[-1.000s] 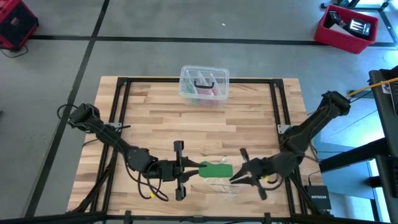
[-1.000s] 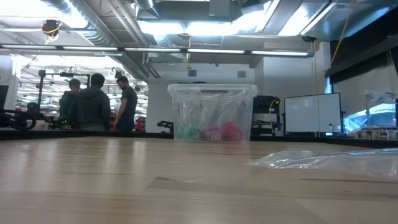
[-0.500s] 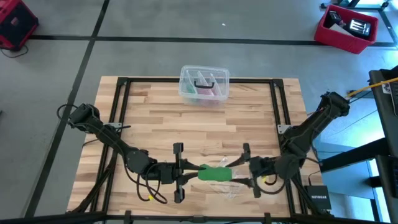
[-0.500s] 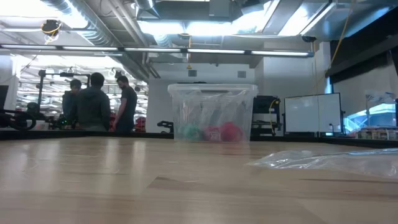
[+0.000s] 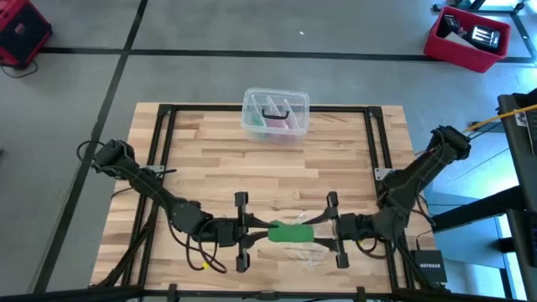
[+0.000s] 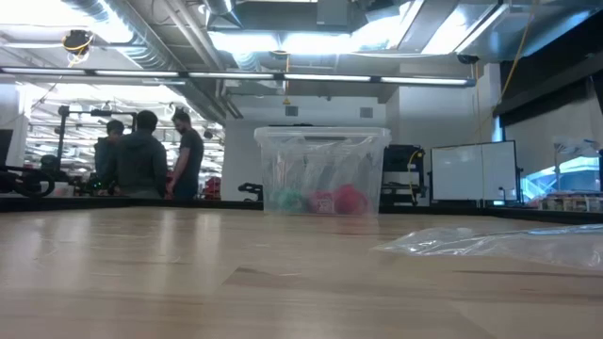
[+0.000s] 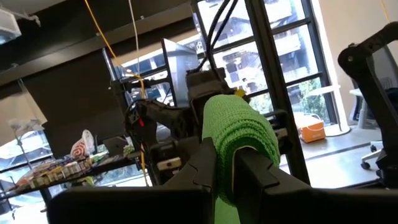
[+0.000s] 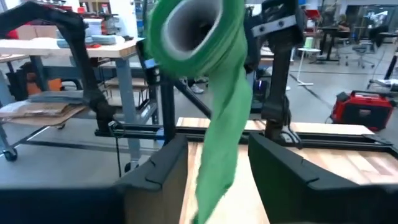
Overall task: Roll bandage
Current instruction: Roll the green bandage
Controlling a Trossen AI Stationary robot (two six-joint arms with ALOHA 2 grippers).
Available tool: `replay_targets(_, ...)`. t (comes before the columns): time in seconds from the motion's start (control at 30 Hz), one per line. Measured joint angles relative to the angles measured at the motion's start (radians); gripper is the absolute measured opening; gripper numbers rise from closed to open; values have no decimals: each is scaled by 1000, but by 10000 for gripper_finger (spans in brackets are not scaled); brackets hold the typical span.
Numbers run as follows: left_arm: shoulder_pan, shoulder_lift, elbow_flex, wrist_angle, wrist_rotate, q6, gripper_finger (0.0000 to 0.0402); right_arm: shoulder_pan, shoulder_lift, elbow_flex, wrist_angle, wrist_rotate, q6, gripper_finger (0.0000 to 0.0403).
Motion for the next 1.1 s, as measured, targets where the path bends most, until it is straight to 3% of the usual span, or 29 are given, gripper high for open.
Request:
replay_targets(0.6,2,0,0,-27,0,-24,21,-30,2,0,112,3,-59,143)
replay_targets(0.7,2,0,0,-31,0,-33,21,-31,2,0,113,3,-63,115)
replay_targets(0.87,2,0,0,-31,0,-38,21,-28,2,0,118,-4,-114,15)
replay_targets(1.0,-6,0,0,-26,0,-38,21,-19,2,0,110,15,-129,10)
replay_targets(1.1,-24,0,0,-27,-1,-37,21,18,-4,0,105,96,-171,5)
